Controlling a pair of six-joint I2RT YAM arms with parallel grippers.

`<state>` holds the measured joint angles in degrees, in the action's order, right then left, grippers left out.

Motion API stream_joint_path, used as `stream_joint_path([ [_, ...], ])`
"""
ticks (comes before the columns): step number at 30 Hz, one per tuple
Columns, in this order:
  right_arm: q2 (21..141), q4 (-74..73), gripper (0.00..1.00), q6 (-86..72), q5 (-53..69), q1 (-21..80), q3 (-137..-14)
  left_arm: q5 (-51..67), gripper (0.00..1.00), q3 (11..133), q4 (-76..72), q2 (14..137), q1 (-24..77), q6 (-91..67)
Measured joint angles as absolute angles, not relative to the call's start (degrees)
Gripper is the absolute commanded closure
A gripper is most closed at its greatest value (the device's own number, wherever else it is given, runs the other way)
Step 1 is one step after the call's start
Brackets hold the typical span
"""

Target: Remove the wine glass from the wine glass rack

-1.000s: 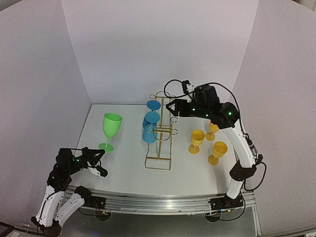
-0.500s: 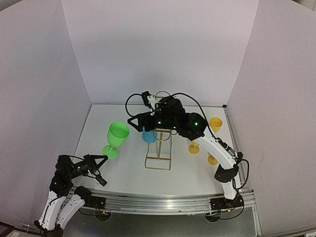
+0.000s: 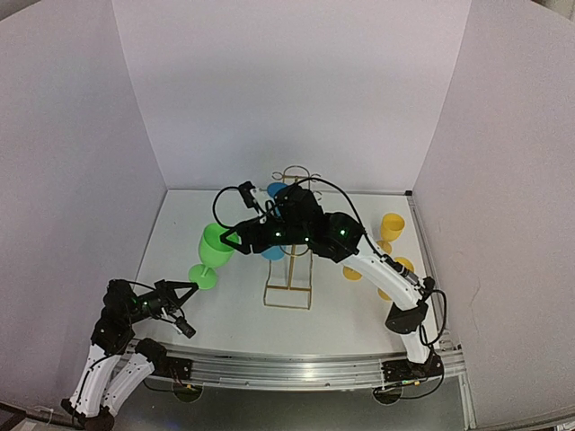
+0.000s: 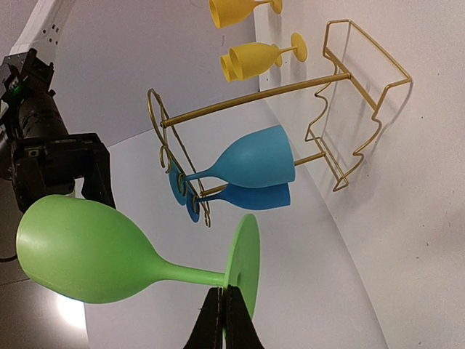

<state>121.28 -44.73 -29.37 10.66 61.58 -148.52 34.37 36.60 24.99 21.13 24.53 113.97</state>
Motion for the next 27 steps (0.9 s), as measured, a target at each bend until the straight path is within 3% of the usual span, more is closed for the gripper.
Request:
stream_joint_path([
  [4,121.9,-44.6,0.82,-29.3,11.0,61.7,-147.9,34.3,1.0,36.6,25.1,21.1,24.5,114.0],
  [8,121.9,-44.5,0.96,-29.6,11.0,61.4,-147.4,34.1,1.0,36.6,25.5,21.4,24.5,114.0],
  [15,121.9,-44.9,1.0,-28.5,8.6,60.7,-146.1,32.9,0.99,36.6,25.6,21.5,24.5,113.8],
  [16,121.9,-45.0,1.0,-28.4,8.1,60.8,-146.0,32.8,0.91,36.6,25.7,21.6,24.5,113.7],
  [18,121.9,-45.1,1.0,-28.0,6.9,60.9,-145.9,32.4,0.48,36.7,25.9,21.7,24.5,112.8],
  [20,121.9,-45.1,1.0,-27.3,5.0,61.3,-145.9,31.6,0.18,37.7,28.0,22.0,24.5,111.4],
  [23,121.9,-45.1,1.0,-26.0,1.1,61.9,-145.8,30.7,0.11,41.4,33.4,23.3,24.5,106.9],
  [27,121.9,-45.1,1.0,-23.4,-5.8,63.3,-145.9,28.6,0.16,49.4,39.3,26.5,24.5,91.9],
])
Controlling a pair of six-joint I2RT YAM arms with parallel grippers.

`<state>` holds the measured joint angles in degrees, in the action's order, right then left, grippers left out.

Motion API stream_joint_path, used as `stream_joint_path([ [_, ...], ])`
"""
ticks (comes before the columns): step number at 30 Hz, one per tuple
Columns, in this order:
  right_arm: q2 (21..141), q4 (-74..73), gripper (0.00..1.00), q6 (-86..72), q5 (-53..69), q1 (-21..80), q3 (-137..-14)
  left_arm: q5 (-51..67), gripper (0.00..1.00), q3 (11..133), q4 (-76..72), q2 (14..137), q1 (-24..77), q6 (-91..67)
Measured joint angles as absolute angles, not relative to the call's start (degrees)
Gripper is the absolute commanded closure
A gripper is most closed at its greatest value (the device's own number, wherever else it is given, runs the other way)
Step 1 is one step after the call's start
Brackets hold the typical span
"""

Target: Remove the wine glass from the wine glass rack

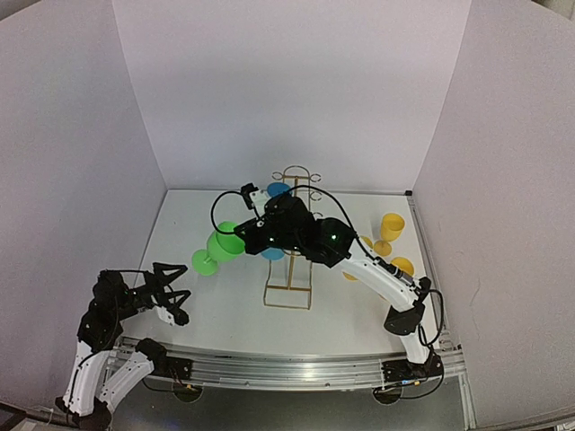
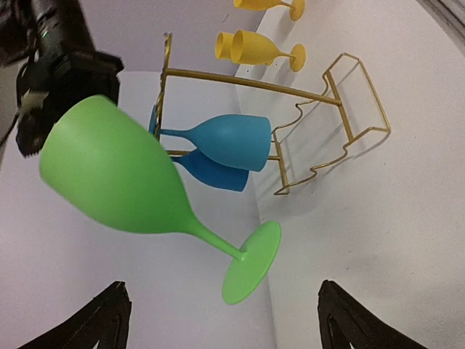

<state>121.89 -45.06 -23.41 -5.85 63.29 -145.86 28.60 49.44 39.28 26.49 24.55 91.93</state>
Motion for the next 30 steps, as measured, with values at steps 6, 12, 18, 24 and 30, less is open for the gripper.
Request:
stream_joint_path([
  [6,121.9,-44.6,1.0,-18.3,-18.0,66.9,-145.9,25.4,0.26,68.9,43.9,37.7,24.5,53.7],
  [12,123.4,-43.0,1.0,-17.2,-27.9,70.0,-146.6,24.4,0.25,77.3,45.8,46.1,24.5,13.8],
  [18,128.4,-42.1,1.0,-19.5,-36.7,71.3,-148.9,24.3,0.26,78.6,48.3,51.7,22.5,-9.4],
  [24,131.8,-41.4,1.0,-21.5,-40.5,72.6,-149.1,24.3,0.29,81.2,48.5,56.4,22.3,-16.3],
  [30,132.9,-40.1,1.0,-23.4,-40.6,73.1,-149.2,24.3,0.31,81.4,51.5,58.6,22.3,-14.3],
])
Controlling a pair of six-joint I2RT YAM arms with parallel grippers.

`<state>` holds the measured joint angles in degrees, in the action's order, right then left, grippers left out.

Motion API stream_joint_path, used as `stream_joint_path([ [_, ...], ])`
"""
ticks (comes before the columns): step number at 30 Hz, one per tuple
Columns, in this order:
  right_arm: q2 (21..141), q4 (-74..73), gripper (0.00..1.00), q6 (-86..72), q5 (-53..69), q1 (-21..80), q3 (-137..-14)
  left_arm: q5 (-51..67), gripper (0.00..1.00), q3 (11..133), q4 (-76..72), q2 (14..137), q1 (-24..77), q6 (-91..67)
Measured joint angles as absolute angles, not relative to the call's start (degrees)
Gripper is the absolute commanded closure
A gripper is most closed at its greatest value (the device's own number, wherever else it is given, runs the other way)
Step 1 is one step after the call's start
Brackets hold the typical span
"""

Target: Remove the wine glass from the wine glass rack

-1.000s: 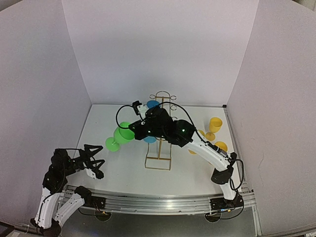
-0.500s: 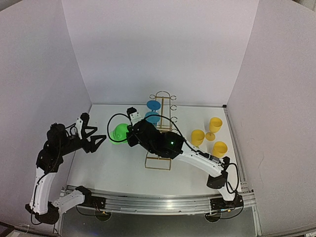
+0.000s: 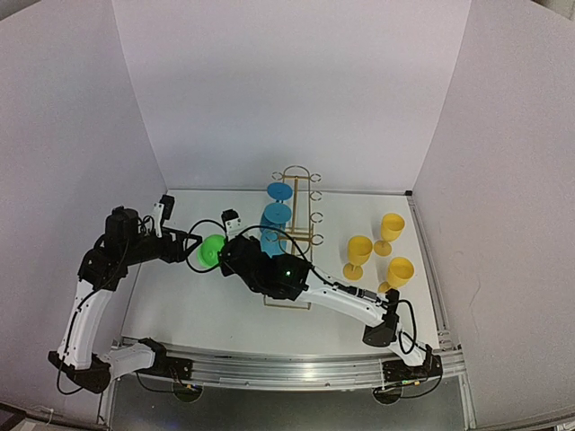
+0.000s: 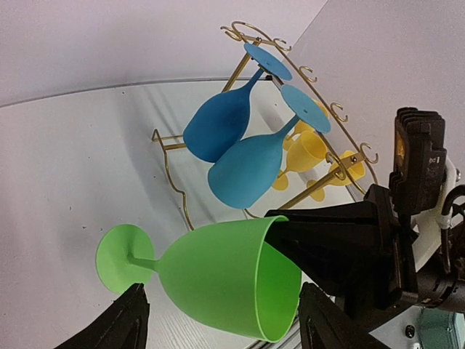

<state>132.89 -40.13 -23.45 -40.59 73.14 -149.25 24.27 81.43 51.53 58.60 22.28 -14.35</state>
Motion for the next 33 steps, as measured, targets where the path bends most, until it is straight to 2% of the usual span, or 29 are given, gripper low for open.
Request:
stream_joint_path([
  [8,133.5,-37.7,1.0,-24.1,-40.0,73.3,-149.8,22.7,0.33,81.4,54.2,60.5,24.5,-9.3],
  [10,133.6,-37.1,1.0,-24.0,-39.9,73.4,-149.8,21.5,0.36,81.4,54.6,61.1,25.7,-7.9],
  [12,133.7,-36.6,1.0,-24.0,-39.7,73.5,-149.9,19.9,0.49,81.4,54.7,62.0,26.9,-6.4],
  [16,134.0,-36.7,1.0,-23.7,-39.6,73.7,-149.9,16.2,0.91,81.8,55.8,63.5,28.3,-3.8],
  [17,134.2,-37.0,1.0,-23.6,-39.5,73.7,-149.9,15.0,0.96,82.0,55.8,63.7,28.6,-3.1],
  [19,134.6,-36.5,1.0,-23.7,-39.0,73.8,-149.9,12.2,1.0,82.4,55.9,64.0,28.8,-1.4],
  [25,134.6,-32.6,1.0,-23.9,-39.0,74.4,-149.9,8.0,1.0,82.4,59.4,64.9,29.2,0.3],
  [26,134.6,-32.1,0.94,-23.8,-38.7,74.4,-149.9,7.8,1.0,82.4,59.6,64.9,29.2,0.3],
  [29,134.6,-30.7,0.63,-23.1,-37.9,74.4,-149.7,6.9,1.0,82.0,59.7,64.9,29.2,0.5],
  [31,134.6,-30.5,0.52,-22.2,-37.4,74.4,-148.8,5.7,1.0,81.4,59.8,64.9,29.2,1.0],
  [33,134.6,-30.4,0.46,-21.2,-36.9,74.4,-147.7,4.5,1.0,80.5,59.7,65.2,28.7,2.0],
])
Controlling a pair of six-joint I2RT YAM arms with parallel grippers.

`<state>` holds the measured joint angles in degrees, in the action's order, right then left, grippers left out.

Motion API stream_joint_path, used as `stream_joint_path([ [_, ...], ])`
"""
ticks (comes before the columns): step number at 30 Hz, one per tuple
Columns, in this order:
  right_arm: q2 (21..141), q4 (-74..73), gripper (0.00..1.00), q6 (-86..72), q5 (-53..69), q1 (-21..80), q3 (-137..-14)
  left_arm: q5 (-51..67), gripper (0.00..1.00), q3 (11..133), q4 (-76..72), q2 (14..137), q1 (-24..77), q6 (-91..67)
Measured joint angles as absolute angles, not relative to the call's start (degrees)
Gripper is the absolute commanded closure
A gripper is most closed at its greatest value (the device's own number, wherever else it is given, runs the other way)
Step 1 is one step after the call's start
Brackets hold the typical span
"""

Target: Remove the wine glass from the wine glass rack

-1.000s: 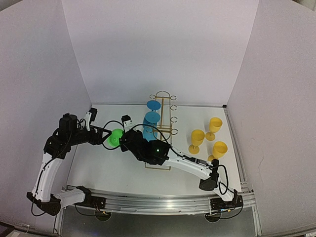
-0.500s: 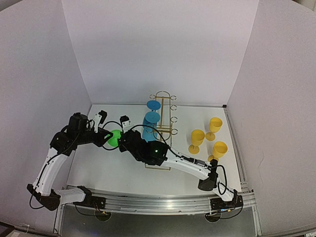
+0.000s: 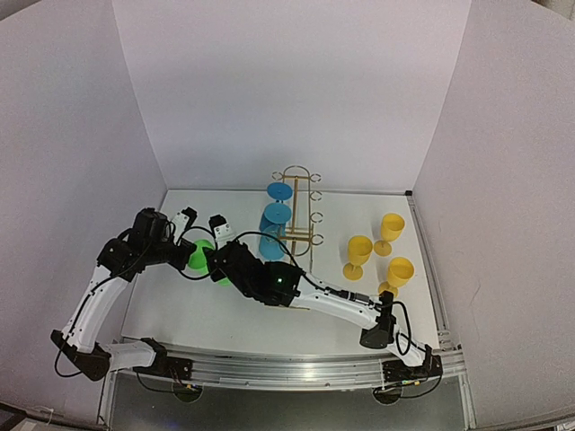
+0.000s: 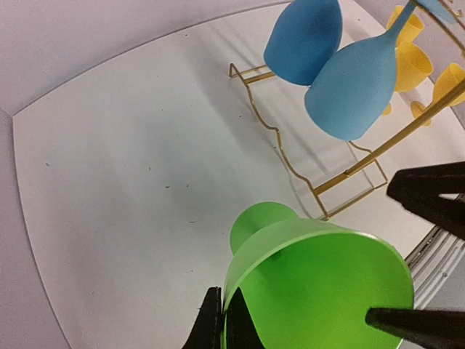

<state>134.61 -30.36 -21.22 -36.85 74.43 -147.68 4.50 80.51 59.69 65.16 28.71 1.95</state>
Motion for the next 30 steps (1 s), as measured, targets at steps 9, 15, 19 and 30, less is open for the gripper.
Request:
stream_joint_path([
  [9,130.8,-29.9,0.4,-17.4,-36.2,74.4,-142.3,3.4,1.0,78.4,55.7,74.4,18.1,9.2],
  [15,122.8,-28.7,0.4,-16.0,-36.8,74.4,-139.6,4.8,1.0,80.7,52.6,85.4,8.2,11.5],
  [19,118.0,-27.6,0.4,-15.6,-37.7,74.3,-137.1,4.9,1.0,82.6,50.1,91.0,5.4,12.3],
  [30,115.5,-27.3,0.4,-15.4,-39.0,74.3,-132.4,4.0,1.0,84.7,44.5,98.5,3.2,14.8],
])
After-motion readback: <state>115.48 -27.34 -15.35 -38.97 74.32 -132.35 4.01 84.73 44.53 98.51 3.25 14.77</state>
